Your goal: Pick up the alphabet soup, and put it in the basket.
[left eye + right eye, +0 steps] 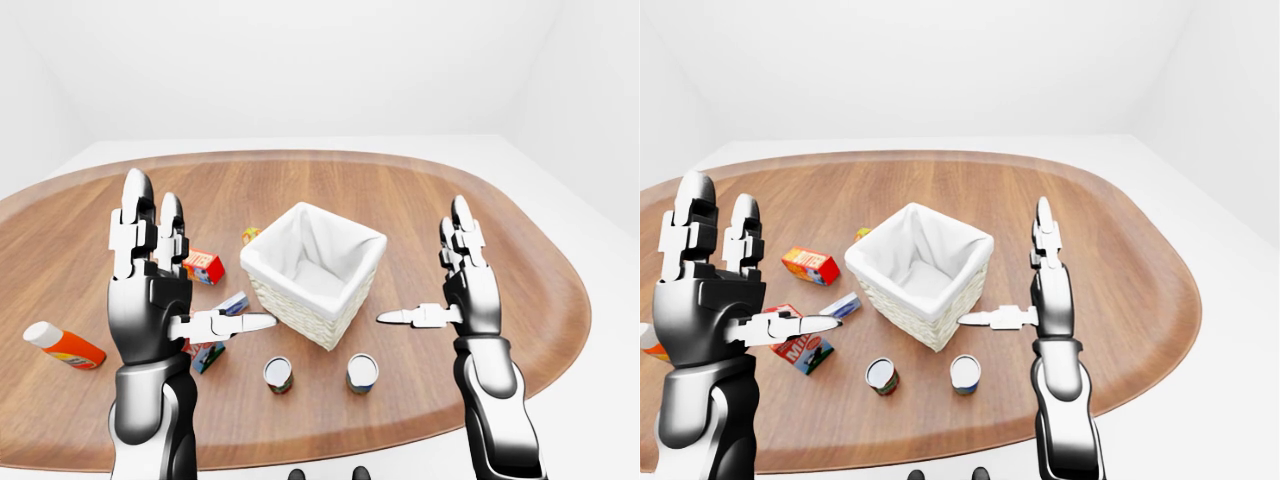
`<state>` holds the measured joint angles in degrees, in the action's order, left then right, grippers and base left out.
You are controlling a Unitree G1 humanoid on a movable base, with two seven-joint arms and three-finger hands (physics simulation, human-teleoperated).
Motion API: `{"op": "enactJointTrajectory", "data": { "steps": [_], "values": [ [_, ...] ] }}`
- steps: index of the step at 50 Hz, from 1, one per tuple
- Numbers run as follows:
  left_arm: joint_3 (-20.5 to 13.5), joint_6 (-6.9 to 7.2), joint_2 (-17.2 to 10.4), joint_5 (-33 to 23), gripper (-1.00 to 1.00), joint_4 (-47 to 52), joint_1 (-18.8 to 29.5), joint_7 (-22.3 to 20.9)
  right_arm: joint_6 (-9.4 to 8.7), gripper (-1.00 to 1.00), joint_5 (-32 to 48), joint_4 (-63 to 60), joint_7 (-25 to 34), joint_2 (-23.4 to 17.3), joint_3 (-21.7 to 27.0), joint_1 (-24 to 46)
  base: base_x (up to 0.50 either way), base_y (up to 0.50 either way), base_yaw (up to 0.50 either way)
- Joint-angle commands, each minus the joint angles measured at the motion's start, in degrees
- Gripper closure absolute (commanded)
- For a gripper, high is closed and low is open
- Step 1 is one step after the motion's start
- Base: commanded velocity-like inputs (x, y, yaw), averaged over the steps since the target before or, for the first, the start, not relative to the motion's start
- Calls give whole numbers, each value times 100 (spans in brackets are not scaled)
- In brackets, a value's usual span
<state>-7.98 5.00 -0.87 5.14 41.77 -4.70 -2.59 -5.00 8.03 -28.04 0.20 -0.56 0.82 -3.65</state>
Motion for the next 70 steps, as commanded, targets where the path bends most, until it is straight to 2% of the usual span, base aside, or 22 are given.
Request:
{"op": "enactJointTrajectory", "data": {
  "steps": [1, 33, 39, 52, 59, 70],
  "values": [
    [14, 0, 1, -16, -100, 38, -2, 6, 0, -100, 58, -15, 34, 5, -72, -48, 0, 0, 0],
    [26, 0, -1, -40, -100, 17, -11, -5, 0, -100, 607, 101, 300, -39, -174, -418, 0, 0, 0],
    [40, 0, 2, -64, -100, -38, -21, -22, 0, -100, 745, 34, 485, -60, -361, -656, 0, 0, 0],
    [67, 0, 8, -105, -100, -47, -39, -36, 0, -100, 1155, 340, 350, -81, -595, -1108, 0, 0, 0],
    [73, 0, 9, -114, -100, -49, -26, -33, 0, -100, 1115, 270, 690, -185, -794, -1338, 0, 0, 0],
    [100, 0, 14, -135, -100, -52, -37, -22, 0, -100, 1292, 481, 589, -303, -1018, -1604, 0, 0, 0]
  ]
}}
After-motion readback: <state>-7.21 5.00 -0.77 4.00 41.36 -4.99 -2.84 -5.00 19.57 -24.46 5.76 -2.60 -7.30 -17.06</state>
